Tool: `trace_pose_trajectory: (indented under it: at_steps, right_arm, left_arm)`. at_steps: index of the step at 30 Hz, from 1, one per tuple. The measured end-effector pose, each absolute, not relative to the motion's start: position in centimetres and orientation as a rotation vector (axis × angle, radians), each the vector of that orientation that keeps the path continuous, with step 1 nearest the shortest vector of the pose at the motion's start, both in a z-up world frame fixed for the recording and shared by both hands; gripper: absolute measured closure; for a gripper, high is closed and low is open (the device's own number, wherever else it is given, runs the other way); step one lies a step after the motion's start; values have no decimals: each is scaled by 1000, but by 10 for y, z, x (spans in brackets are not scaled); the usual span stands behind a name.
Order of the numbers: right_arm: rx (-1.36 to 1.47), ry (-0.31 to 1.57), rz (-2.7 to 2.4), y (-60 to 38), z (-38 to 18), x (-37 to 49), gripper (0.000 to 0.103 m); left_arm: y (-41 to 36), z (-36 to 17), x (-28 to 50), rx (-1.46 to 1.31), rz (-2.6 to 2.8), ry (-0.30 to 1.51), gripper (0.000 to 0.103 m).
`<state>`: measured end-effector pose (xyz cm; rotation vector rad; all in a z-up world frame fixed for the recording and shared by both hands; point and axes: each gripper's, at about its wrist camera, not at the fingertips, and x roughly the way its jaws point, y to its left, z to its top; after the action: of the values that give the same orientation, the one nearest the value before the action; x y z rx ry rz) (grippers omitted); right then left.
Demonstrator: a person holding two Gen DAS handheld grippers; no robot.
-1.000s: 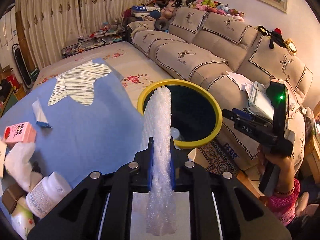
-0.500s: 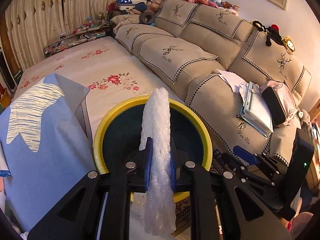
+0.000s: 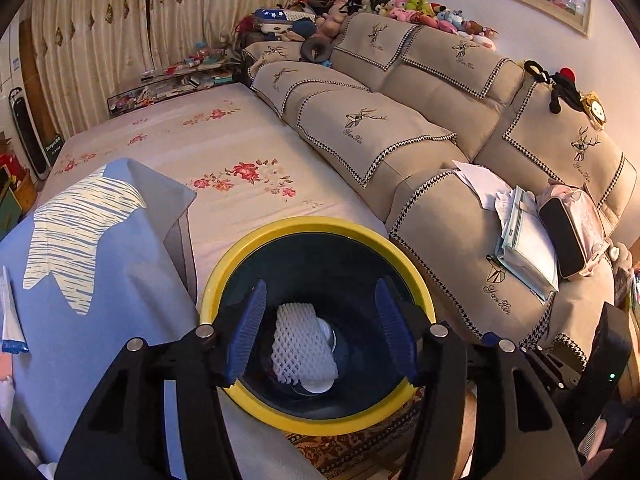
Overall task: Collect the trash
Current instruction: 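Withdraw the right tool from the bin back toward the table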
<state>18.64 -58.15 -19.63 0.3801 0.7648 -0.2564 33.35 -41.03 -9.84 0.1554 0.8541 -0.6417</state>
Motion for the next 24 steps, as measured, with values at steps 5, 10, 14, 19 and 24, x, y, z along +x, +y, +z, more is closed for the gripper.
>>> trace_pose_trajectory:
  at_steps: [5, 10, 14, 19, 24]
  right_arm:
    - [373, 765, -241, -574, -195, 185, 60]
    - [354, 762, -220, -561, -189, 184, 60]
    - [331, 756, -198, -548, -183, 185, 59]
    - [289, 751, -161, -522, -170, 188, 58]
    - [232, 741, -120, -489, -155, 191, 55]
  left_arm:
    - [-378, -77, 302, 132, -624, 778, 34]
    - [-330, -54, 263, 76, -584, 710, 20]
    - [-285, -41, 233, 41, -532, 663, 11]
    - [-221, -32, 201, 11, -424, 626, 5]
    - [-157, -31, 173, -12, -316, 597, 5]
